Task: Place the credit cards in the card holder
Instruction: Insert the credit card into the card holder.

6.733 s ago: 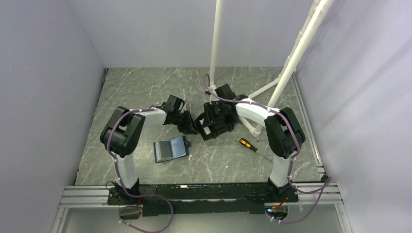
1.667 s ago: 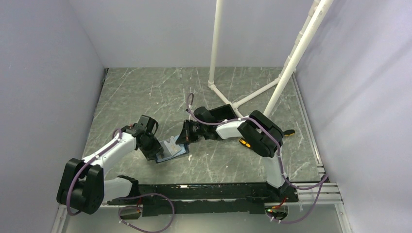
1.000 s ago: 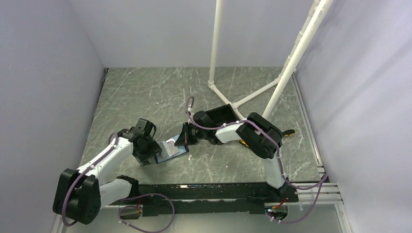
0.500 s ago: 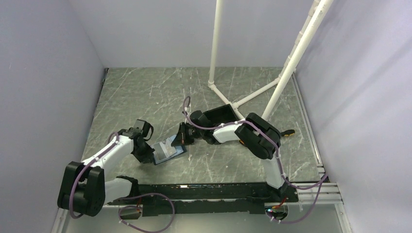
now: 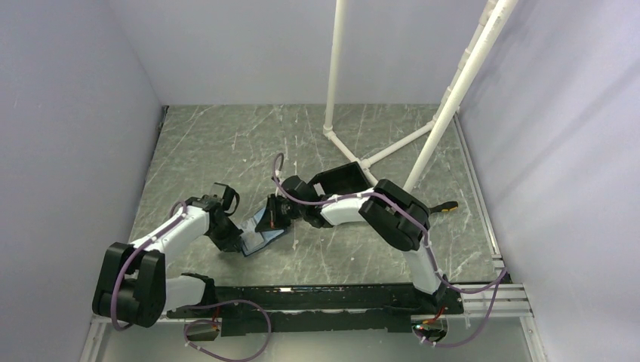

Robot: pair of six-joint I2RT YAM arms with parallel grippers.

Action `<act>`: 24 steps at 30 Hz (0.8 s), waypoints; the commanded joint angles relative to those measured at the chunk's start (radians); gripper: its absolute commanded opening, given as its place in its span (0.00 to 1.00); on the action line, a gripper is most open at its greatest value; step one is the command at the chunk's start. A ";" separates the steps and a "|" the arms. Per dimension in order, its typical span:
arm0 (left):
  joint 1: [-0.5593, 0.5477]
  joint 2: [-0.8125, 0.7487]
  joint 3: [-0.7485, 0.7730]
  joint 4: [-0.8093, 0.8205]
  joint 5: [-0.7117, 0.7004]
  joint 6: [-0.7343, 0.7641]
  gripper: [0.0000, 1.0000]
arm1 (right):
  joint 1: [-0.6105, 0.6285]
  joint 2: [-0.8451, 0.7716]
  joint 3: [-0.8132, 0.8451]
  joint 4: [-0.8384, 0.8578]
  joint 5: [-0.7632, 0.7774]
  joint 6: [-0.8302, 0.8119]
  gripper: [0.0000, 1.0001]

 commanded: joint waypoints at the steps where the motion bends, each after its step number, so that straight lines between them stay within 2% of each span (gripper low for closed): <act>1: -0.011 0.027 0.020 0.130 0.094 0.008 0.14 | 0.029 0.019 0.037 -0.018 -0.031 -0.009 0.00; 6: -0.011 -0.016 0.016 0.095 0.072 0.014 0.17 | 0.029 0.045 0.074 -0.056 -0.081 -0.029 0.00; 9: -0.011 -0.046 0.017 0.022 0.036 -0.021 0.20 | 0.027 0.023 0.117 -0.165 -0.066 -0.133 0.02; 12: -0.009 -0.090 0.010 -0.007 -0.010 -0.049 0.28 | 0.026 -0.026 0.212 -0.437 0.042 -0.310 0.22; 16: -0.007 -0.133 0.037 -0.052 -0.056 -0.054 0.45 | 0.024 -0.108 0.273 -0.597 0.126 -0.453 0.46; 20: -0.005 -0.164 0.083 -0.120 -0.115 -0.051 0.51 | 0.011 -0.174 0.346 -0.766 0.208 -0.582 0.59; 24: -0.005 -0.221 0.109 -0.155 -0.152 -0.035 0.56 | -0.058 -0.255 0.358 -0.859 0.240 -0.716 0.68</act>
